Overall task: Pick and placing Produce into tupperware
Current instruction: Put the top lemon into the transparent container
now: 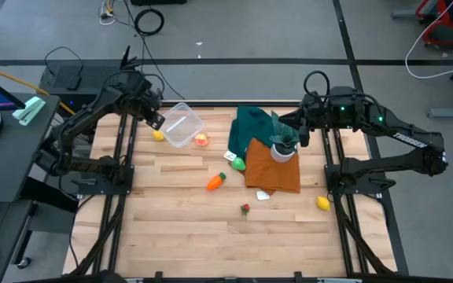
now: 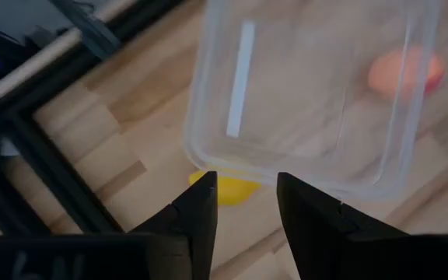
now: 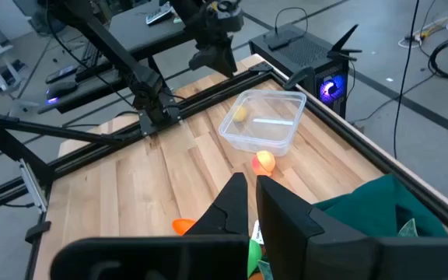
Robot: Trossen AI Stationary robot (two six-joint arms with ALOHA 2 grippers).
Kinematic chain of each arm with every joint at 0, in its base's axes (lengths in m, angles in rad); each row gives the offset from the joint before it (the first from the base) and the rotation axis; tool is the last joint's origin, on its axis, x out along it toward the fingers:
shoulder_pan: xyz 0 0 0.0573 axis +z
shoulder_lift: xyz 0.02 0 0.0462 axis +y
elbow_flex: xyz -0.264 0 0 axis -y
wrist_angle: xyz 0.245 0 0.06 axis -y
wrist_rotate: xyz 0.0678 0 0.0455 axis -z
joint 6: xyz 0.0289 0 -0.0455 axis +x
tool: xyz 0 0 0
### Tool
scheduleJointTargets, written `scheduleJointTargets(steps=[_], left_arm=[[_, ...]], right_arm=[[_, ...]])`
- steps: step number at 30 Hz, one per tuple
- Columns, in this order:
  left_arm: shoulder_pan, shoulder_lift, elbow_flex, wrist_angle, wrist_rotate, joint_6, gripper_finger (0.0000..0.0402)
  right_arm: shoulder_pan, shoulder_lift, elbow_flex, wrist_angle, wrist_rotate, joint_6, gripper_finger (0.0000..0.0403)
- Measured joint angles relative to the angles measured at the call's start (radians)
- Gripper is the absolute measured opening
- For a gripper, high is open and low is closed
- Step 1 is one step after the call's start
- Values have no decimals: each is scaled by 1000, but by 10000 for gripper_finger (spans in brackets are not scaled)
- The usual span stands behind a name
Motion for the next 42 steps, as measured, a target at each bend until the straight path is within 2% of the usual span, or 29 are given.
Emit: scheduleJointTargets(steps=[6, 10, 13, 17, 20, 25, 28, 31, 36, 42], left_arm=[[-2, 24, 0, -23, 12, 46, 158], [14, -22, -14, 18, 140, 72, 161], [33, -104, -92, 83, 199, 79, 153], [59, -244, -208, 125, 191, 82, 137], [62, -327, -265, 134, 139, 86, 126], [64, -378, -288, 126, 98, 87, 113], [74, -364, -288, 124, 95, 82, 114], [78, -322, -288, 116, 94, 6, 122], [78, -211, -286, 101, 117, -81, 150], [78, -71, -286, 31, 125, -257, 181]], right_arm=[[0, 0, 0, 0, 0, 19, 0], [0, 0, 0, 0, 0, 24, 0], [0, 0, 0, 0, 0, 29, 0], [0, 1, 0, 1, 0, 42, 0], [0, 11, 0, 14, 0, 47, 0], [0, 41, 0, 38, 0, 47, 0], [0, 59, 0, 36, 0, 47, 0], [0, 72, 0, 37, -7, 52, 0], [0, 80, 0, 37, -14, 52, 0], [0, 80, 0, 37, -17, 53, 0]])
